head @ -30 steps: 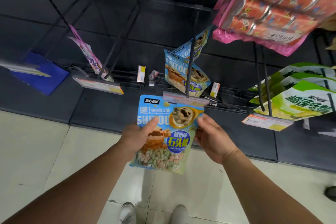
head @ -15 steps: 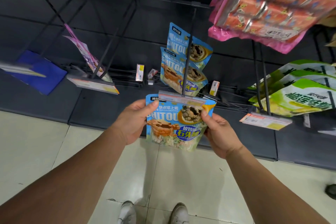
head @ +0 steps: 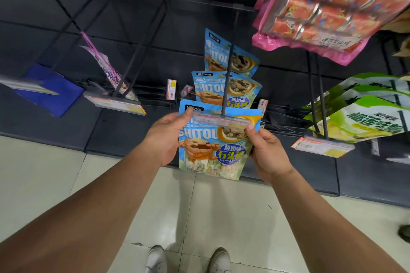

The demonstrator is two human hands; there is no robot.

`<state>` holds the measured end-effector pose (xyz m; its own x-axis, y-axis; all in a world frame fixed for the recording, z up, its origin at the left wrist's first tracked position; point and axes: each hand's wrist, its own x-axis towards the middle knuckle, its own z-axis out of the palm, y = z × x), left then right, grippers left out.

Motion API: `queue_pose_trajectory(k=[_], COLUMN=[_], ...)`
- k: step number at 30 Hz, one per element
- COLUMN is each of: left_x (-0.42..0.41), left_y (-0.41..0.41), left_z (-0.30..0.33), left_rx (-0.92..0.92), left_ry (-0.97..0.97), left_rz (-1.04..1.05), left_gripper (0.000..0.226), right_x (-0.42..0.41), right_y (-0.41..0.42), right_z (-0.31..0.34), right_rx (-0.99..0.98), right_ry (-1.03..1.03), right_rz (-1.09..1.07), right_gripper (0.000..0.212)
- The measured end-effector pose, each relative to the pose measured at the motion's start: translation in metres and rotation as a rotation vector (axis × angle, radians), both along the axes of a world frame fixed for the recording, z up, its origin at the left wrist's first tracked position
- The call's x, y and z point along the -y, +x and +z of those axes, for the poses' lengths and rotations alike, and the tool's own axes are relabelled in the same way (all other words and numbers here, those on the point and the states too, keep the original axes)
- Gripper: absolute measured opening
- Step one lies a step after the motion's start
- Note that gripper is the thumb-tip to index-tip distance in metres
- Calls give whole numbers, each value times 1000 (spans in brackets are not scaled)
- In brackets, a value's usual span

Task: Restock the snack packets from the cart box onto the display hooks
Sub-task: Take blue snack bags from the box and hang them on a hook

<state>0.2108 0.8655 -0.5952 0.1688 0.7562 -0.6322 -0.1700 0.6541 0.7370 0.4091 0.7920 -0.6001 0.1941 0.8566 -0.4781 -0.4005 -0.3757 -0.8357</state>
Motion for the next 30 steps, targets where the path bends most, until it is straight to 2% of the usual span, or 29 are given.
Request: queue_pose_trajectory(k=[6, 11, 14, 15, 18, 20, 23, 24, 27, 30], left_x=[-7, -13, -13, -11, -5, -1, 6, 9, 15, 8], left_y=[3, 4, 3, 2, -5, -7, -6, -6, -3, 1], left_z=[-3, -10, -12, -13, -20, -26, -33, -33, -31, -28], left_rx=[-35, -137, -174, -189, -240, -238, -341, -413, -493, -437], left_ry=[2, 6, 26, 41, 56, 65, 117, 153, 292, 358], left_rz=[-4, -47, -97, -117, -133, -123, -71, -43, -1, -119], left_gripper=[16, 29, 12, 12, 18, 30, 60, 57, 22, 26], right_x=[-1, -4, -8, -10, -10, -8, -2, 1, 6, 0], right_y=[1, 1, 3, 4, 5, 5, 4, 3, 2, 0], right_z=[-2, -6, -11, -12, -18, -24, -34, -37, -39, -30], right_rx=[1, 67, 138, 146, 167, 197, 260, 291, 339, 315], right_ry=[0, 4, 7, 10, 31, 24, -59, -79, -85, -18], right_rz=[-37, -36, -44, -49, -57, -74, -154, -184, -213, -109], right_gripper=[21, 21, 18, 17, 14, 14, 42, 44, 19, 26])
